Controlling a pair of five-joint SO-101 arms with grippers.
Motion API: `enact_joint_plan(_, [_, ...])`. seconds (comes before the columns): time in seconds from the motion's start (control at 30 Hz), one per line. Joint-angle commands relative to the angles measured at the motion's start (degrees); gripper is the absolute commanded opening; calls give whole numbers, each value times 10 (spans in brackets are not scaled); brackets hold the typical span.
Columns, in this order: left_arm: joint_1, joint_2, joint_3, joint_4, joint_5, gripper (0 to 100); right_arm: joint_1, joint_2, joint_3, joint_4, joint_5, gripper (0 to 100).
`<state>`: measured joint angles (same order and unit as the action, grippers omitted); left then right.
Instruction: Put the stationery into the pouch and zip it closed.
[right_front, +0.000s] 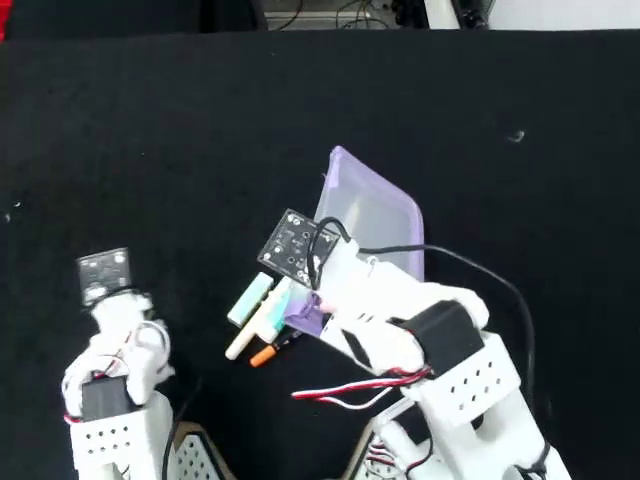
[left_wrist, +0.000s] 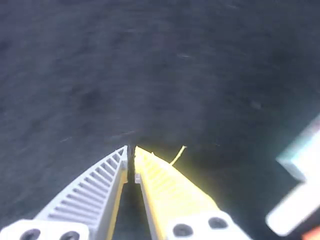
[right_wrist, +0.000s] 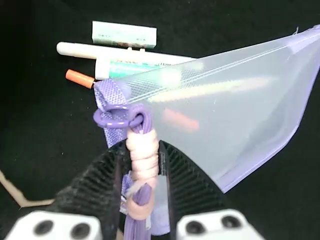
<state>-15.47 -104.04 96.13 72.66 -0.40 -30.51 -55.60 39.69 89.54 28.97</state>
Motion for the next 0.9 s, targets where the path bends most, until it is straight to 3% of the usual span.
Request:
enact_joint_plan(0.0, [83,-4,11,0,-4,33,12,-11,3,-11,-5,11])
enact_joint_plan(0.27, [213,-5,-72,-103,-5,33,13,-11,22,-12,-4,11])
enact_joint_plan(0.43, [270,-5,-181,-102,-14,38,74,-12,22,-13,-1,11])
enact_joint_plan(0.67, [366,-5,-223,-37,-57,257,93,-12,26,-23,0,11])
enact_joint_plan(0.87, [451,-5,-229,-39,-57,293,93,-12,53,-51,-1,11])
